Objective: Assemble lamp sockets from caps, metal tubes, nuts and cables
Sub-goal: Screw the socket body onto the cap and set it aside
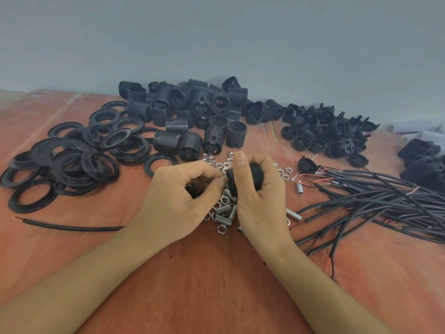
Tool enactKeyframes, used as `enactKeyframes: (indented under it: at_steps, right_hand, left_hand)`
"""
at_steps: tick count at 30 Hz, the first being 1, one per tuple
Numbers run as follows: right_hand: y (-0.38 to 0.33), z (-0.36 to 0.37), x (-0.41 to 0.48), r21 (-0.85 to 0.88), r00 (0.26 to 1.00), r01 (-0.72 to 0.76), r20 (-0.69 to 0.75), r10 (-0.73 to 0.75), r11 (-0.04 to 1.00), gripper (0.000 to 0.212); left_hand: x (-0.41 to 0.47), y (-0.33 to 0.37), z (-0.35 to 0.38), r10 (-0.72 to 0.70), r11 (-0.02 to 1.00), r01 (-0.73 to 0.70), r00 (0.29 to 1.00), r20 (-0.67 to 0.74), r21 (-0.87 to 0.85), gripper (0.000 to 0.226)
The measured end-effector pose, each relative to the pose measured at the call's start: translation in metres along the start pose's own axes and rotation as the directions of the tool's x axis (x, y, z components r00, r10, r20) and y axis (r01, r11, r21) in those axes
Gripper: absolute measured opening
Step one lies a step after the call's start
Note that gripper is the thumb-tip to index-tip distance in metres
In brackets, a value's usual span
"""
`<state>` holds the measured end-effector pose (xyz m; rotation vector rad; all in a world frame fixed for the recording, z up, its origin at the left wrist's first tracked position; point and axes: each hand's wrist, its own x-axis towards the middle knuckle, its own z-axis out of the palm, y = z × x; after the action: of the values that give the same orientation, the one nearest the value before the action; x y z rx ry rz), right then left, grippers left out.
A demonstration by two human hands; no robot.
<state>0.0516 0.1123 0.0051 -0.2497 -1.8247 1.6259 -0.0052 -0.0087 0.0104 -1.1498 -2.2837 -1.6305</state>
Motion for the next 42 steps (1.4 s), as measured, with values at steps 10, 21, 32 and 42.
enactKeyframes:
  at_steps: [10,21,32,42]
  right_hand:
    - [-0.003,-0.001,-0.003,-0.064,0.994,0.077,0.077,-0.072,0.995,0.02]
    - [-0.002,-0.01,0.003,0.005,0.988,-0.111,0.109,0.109,0.994,0.017]
    - [-0.005,-0.005,-0.002,0.024,0.991,-0.068,0.118,0.064,0.997,0.017]
    - [-0.012,-0.02,0.011,-0.001,0.993,-0.085,0.077,0.085,0.996,0.03]
  left_hand:
    - [0.0,-0.001,-0.002,0.038,0.999,-0.037,0.999,-0.014,0.031,0.008]
    - [0.006,0.001,-0.005,-0.118,0.989,0.127,0.987,0.109,-0.079,0.009]
    - [0.005,0.001,-0.007,-0.104,0.994,0.108,0.988,0.117,-0.032,0.009]
    - [0.01,-0.002,-0.017,-0.137,0.97,0.182,0.958,0.253,-0.163,0.049]
